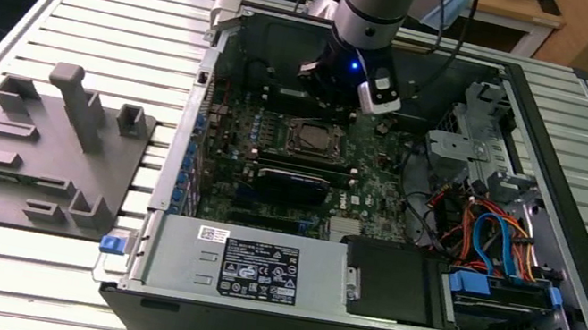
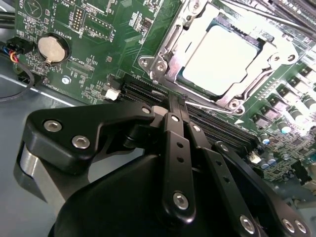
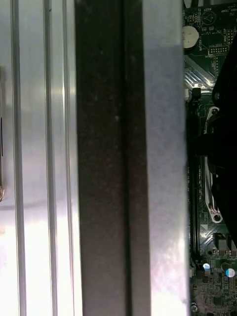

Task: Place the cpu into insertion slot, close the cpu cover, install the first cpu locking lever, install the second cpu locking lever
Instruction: 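Install the first cpu locking lever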

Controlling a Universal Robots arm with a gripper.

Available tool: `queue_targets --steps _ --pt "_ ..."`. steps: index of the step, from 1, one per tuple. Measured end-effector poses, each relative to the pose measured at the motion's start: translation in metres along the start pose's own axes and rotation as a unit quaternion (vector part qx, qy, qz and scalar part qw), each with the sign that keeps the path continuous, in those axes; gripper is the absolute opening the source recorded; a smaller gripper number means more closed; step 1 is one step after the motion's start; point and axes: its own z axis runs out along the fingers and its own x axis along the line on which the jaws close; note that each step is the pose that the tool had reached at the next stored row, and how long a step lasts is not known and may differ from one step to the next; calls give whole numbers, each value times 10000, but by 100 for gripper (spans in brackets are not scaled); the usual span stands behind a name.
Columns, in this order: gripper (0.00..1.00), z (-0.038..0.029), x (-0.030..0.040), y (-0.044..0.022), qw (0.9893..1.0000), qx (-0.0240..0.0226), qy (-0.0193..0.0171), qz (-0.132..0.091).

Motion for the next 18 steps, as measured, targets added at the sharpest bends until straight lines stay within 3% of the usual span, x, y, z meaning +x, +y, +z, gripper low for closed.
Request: queue_targets --steps 6,18 --pt "11 60 -16 -8 10000 -3 0 1" --pt "11 65 -29 -8 10000 -4 0 1"
